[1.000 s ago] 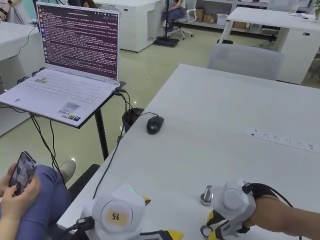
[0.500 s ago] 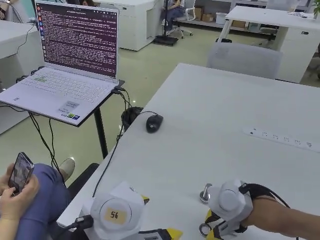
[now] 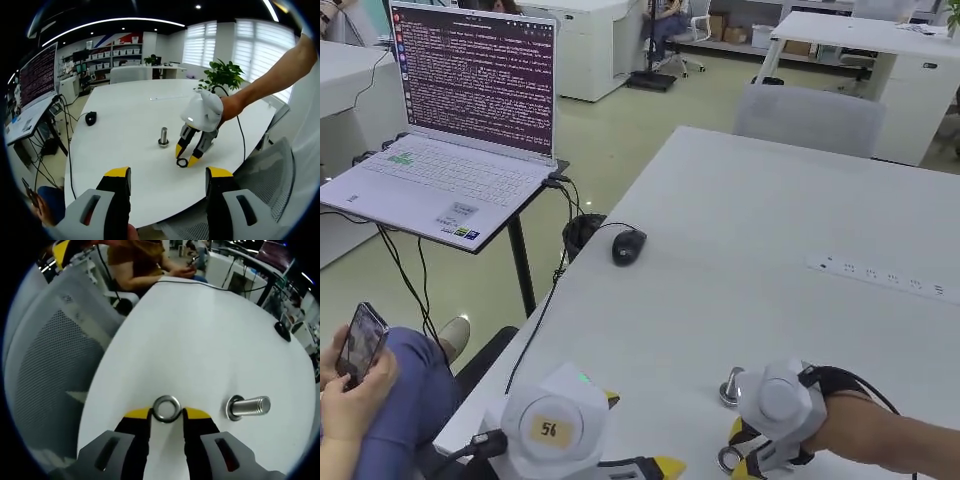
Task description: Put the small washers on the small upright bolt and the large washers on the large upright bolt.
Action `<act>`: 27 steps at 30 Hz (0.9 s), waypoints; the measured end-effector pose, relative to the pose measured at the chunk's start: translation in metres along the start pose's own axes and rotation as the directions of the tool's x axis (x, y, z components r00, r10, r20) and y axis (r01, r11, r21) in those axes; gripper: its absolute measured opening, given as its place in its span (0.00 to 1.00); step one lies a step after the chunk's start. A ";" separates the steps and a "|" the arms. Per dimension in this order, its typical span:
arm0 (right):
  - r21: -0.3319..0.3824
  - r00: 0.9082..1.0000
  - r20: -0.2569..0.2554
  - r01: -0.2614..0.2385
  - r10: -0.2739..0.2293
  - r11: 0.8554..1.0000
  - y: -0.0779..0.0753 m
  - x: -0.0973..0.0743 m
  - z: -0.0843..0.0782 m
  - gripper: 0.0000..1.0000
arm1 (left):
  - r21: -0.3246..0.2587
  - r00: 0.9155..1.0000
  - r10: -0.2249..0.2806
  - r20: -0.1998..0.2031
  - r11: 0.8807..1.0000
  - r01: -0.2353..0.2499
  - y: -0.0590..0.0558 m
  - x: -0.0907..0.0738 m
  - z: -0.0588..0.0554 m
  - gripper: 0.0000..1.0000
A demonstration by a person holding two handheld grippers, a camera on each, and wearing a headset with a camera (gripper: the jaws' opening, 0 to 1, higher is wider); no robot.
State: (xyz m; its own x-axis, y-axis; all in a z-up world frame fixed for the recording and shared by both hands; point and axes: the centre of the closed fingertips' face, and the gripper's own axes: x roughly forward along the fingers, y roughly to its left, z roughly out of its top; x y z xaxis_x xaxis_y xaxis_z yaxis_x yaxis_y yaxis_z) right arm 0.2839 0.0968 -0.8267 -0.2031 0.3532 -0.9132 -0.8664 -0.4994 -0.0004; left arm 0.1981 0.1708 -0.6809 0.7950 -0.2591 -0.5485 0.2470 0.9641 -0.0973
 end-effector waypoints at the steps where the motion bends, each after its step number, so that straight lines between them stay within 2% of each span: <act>1: 0.000 1.000 0.001 -0.001 0.001 1.000 0.000 0.000 0.000 0.26 | 0.000 1.000 -0.001 0.000 1.000 0.001 0.000 0.000 0.000 0.60; 6: -0.029 1.000 0.004 -0.005 0.005 1.000 0.003 0.000 0.001 0.25 | 0.000 1.000 -0.001 0.000 1.000 0.001 0.000 0.000 0.000 0.60; 9: -0.016 1.000 0.007 -0.003 0.003 1.000 0.002 0.001 0.001 0.24 | 0.000 1.000 0.000 -0.002 1.000 0.000 0.000 0.001 0.000 0.60; 18: 0.058 1.000 0.016 0.022 -0.023 0.998 -0.001 -0.002 -0.001 0.23 | -0.001 1.000 0.005 -0.001 1.000 -0.005 0.002 -0.001 0.000 0.60; 27: 0.140 0.995 0.064 0.062 -0.071 0.988 -0.012 -0.016 0.003 0.23 | 0.000 1.000 -0.001 -0.002 1.000 0.001 0.001 0.000 0.000 0.60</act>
State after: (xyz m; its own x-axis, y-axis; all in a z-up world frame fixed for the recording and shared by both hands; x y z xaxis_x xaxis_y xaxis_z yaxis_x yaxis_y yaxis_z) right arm 0.2964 0.0993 -0.8106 -0.1696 0.4375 -0.8831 -0.9326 -0.3608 0.0004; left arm 0.1984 0.1716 -0.6813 0.7939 -0.2595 -0.5499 0.2477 0.9639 -0.0973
